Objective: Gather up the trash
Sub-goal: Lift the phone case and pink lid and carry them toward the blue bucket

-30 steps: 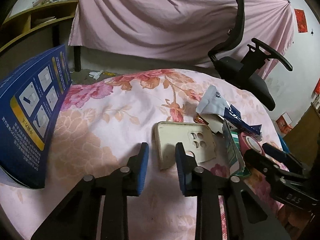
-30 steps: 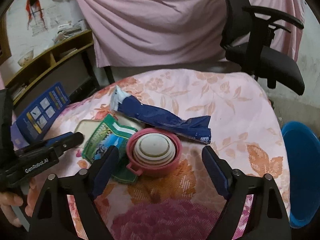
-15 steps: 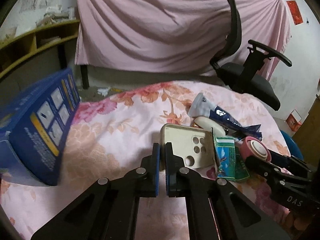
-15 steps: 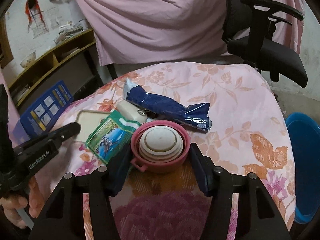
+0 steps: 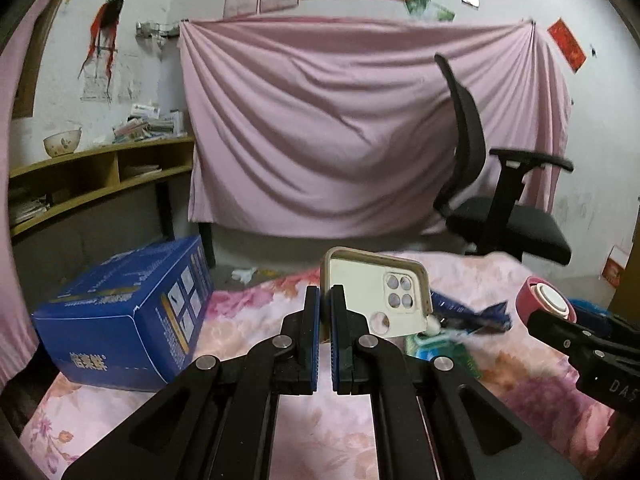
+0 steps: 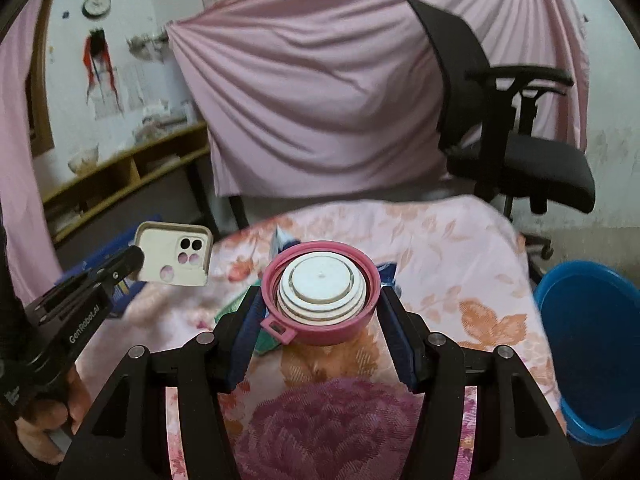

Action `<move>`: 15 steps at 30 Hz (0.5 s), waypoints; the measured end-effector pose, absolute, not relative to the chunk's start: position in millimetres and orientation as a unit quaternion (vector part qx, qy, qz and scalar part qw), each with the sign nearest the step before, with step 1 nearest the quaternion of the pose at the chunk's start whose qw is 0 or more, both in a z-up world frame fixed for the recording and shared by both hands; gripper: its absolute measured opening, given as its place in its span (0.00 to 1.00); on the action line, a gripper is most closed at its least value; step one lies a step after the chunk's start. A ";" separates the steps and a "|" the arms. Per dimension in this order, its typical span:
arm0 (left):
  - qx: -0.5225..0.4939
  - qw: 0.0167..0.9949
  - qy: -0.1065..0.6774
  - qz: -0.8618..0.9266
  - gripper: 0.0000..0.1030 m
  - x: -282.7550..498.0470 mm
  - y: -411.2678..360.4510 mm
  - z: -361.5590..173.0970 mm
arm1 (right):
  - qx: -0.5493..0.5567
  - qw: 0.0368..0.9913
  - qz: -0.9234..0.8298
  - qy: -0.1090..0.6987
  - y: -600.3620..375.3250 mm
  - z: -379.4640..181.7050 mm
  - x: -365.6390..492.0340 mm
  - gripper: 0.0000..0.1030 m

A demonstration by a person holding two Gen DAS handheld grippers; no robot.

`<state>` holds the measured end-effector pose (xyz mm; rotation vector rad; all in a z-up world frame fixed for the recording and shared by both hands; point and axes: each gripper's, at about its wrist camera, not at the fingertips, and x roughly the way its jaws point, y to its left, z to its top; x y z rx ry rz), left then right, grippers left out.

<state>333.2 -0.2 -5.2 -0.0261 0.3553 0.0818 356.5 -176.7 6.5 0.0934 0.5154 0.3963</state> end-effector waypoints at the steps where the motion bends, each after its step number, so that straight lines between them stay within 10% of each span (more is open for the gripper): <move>1: -0.019 0.984 0.171 0.039 0.03 331.9 -0.3 -4.0 | 0.047 0.948 0.194 0.247 -178.0 7.9 354.7 0.54; 15: -0.060 0.993 0.106 0.000 0.03 296.4 -1.1 20.0 | 0.059 0.970 0.177 0.156 -197.1 25.8 330.4 0.54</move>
